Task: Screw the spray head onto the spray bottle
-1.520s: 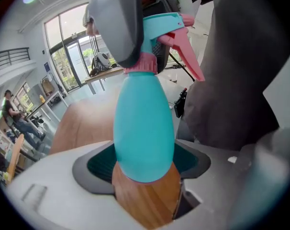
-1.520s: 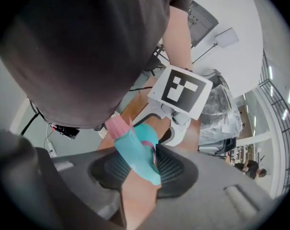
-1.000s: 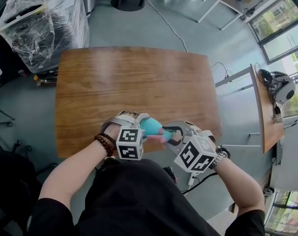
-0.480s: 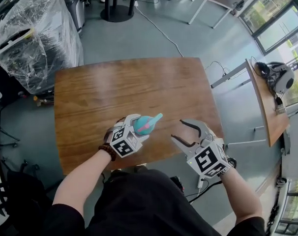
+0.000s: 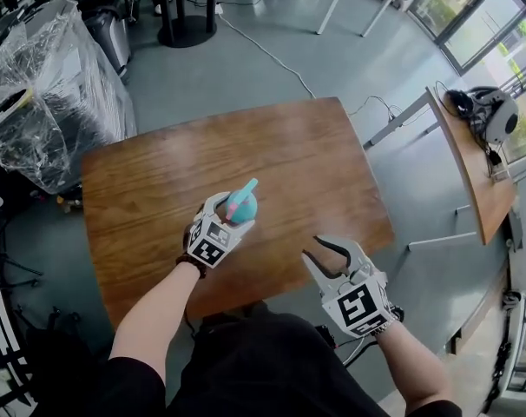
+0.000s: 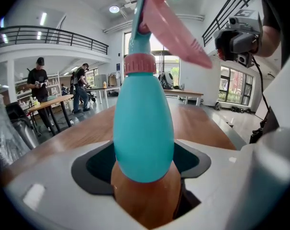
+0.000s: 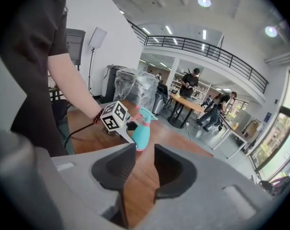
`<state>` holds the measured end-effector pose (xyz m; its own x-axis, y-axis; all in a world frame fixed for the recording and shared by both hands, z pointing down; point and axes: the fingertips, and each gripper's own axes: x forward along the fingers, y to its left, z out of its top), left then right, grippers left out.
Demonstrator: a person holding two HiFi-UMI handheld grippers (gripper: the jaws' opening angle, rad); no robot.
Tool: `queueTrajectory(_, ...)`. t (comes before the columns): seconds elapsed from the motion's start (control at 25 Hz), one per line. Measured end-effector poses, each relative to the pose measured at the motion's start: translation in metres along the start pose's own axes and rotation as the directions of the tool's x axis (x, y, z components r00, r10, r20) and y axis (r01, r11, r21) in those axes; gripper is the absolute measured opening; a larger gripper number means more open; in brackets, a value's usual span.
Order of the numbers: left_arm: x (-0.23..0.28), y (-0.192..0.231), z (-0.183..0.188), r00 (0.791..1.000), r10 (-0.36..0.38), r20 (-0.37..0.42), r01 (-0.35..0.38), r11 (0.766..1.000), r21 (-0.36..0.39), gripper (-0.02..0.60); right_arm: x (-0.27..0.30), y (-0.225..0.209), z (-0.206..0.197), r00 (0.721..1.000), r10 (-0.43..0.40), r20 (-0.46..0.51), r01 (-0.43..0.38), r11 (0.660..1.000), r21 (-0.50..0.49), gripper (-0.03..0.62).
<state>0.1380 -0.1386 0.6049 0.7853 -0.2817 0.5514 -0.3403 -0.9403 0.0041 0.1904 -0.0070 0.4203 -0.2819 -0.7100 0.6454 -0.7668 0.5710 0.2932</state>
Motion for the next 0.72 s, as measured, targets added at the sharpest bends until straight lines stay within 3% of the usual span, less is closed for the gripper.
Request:
queueTrajectory(0.24, 0.022, 0.018, 0.003, 1.000, 0.012, 0.009, -0.012, 1.000, -0.012, 0.394, -0.001, -0.007, -0.017, 0.998, -0.055, -0.012, 0.056, 0.997, 0.057, -0.005)
queueTrajectory(0.72, 0.033, 0.029, -0.010, 0.999, -0.017, -0.032, 0.017, 1.000, 0.008, 0.399, 0.005, 0.000, -0.023, 0.999, -0.037, -0.024, 0.039, 0.994, 0.098, -0.005)
